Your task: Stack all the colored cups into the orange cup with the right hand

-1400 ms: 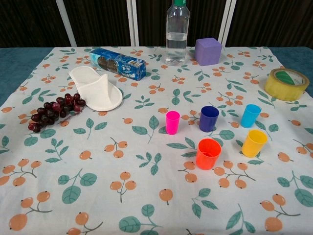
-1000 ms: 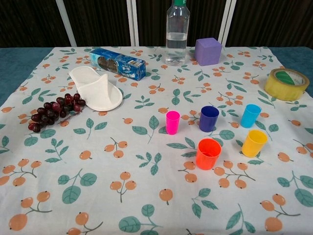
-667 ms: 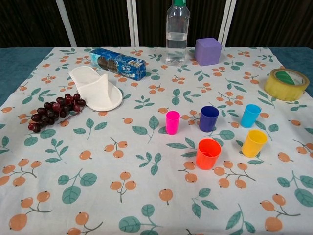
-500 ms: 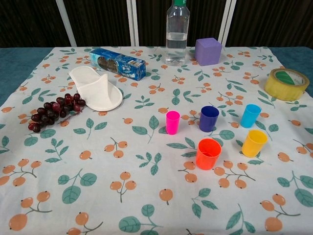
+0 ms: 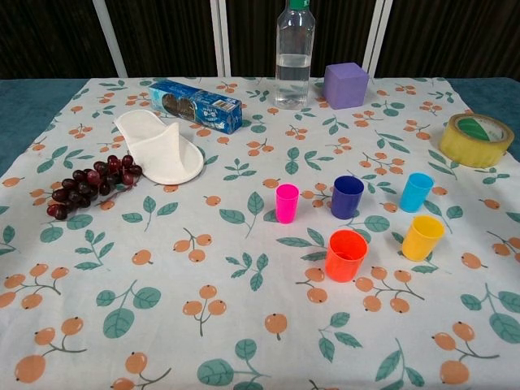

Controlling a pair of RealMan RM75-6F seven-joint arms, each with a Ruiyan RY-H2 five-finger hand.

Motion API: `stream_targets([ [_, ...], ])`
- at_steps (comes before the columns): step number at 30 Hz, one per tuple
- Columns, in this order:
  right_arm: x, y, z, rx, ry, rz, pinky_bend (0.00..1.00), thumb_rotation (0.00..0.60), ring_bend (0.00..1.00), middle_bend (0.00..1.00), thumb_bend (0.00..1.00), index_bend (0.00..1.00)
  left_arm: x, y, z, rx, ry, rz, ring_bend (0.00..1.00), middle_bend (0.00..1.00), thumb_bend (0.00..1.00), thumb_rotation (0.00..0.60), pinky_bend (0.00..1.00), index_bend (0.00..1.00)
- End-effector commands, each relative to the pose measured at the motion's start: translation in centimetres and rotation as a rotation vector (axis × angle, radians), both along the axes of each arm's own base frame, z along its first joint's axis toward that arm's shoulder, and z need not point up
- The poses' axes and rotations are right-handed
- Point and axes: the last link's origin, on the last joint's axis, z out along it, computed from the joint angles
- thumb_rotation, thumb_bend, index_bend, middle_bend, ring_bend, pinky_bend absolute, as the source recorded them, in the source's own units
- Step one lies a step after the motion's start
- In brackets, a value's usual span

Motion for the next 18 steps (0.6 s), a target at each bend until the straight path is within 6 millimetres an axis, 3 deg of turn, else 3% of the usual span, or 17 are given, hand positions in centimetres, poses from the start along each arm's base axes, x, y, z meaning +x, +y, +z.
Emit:
stream_targets([
  [1, 3.9, -2.9, 1.2, 0.026, 0.089, 0.059, 0.01, 0.6, 0.0, 0.0, 0.26, 0.0, 0.0, 0.0, 0.0, 0.003, -0.001, 0.002, 0.0, 0.01, 0.75, 0.6, 0.0, 0.12],
  [5, 7.0, -4.3, 0.3, 0.087, 0.132, 0.08, 0.01, 0.6, 0.0, 0.0, 0.26, 0.0, 0.0, 0.0, 0.0, 0.004, -0.004, 0.005, 0.0, 0.01, 0.75, 0.6, 0.0, 0.12],
  [8, 9.3, -5.4, -1.8, 0.164, 0.087, 0.082, 0.01, 0.6, 0.0, 0.0, 0.26, 0.0, 0.0, 0.0, 0.0, 0.002, -0.003, 0.004, 0.0, 0.01, 0.75, 0.6, 0.0, 0.12],
  [18, 12.9, -7.9, -7.9, 0.266, 0.063, 0.114, 0.01, 0.6, 0.0, 0.0, 0.26, 0.07, -0.3, 0.1, 0.2, 0.007, -0.013, 0.014, 0.0, 0.01, 0.75, 0.6, 0.0, 0.12],
])
